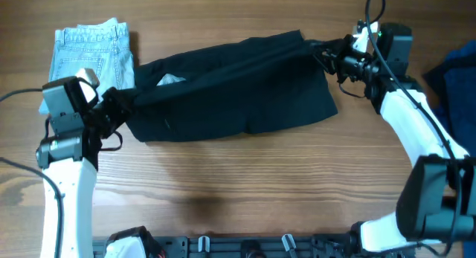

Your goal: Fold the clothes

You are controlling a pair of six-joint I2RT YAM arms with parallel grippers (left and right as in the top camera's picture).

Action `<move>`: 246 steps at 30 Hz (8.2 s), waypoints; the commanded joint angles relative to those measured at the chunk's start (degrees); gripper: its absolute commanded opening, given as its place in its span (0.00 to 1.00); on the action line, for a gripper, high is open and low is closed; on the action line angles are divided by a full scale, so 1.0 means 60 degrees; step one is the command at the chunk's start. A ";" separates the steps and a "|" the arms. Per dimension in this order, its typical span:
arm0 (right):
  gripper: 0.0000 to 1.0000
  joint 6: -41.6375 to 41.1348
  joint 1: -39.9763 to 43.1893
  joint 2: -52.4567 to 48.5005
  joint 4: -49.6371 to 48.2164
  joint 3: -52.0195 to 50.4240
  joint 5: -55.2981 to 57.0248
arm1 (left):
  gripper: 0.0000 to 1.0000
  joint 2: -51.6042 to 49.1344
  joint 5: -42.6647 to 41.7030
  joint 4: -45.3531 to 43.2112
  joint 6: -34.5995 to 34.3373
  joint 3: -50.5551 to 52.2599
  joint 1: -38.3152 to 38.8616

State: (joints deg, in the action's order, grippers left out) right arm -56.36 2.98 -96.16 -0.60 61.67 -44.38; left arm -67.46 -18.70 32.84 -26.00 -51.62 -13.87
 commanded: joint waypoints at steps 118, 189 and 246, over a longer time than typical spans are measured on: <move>0.51 0.6135 0.2248 0.3060 0.7464 -0.0925 0.4874 | 0.04 -0.3883 -0.0346 0.4105 0.3286 -0.4444 0.0481; 0.51 0.6856 0.2248 0.3060 0.7468 -0.0925 0.2670 | 0.04 -0.6943 -0.5184 0.3195 0.5661 -0.7836 -0.2160; 1.00 0.5260 0.1333 0.7366 0.8783 0.1523 0.2164 | 1.00 -0.0594 0.3344 0.8936 0.2969 -0.9213 0.3778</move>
State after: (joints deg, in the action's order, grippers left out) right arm -25.58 14.92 -52.21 50.72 71.13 -39.99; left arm -71.20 0.62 86.59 -7.25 -106.50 8.32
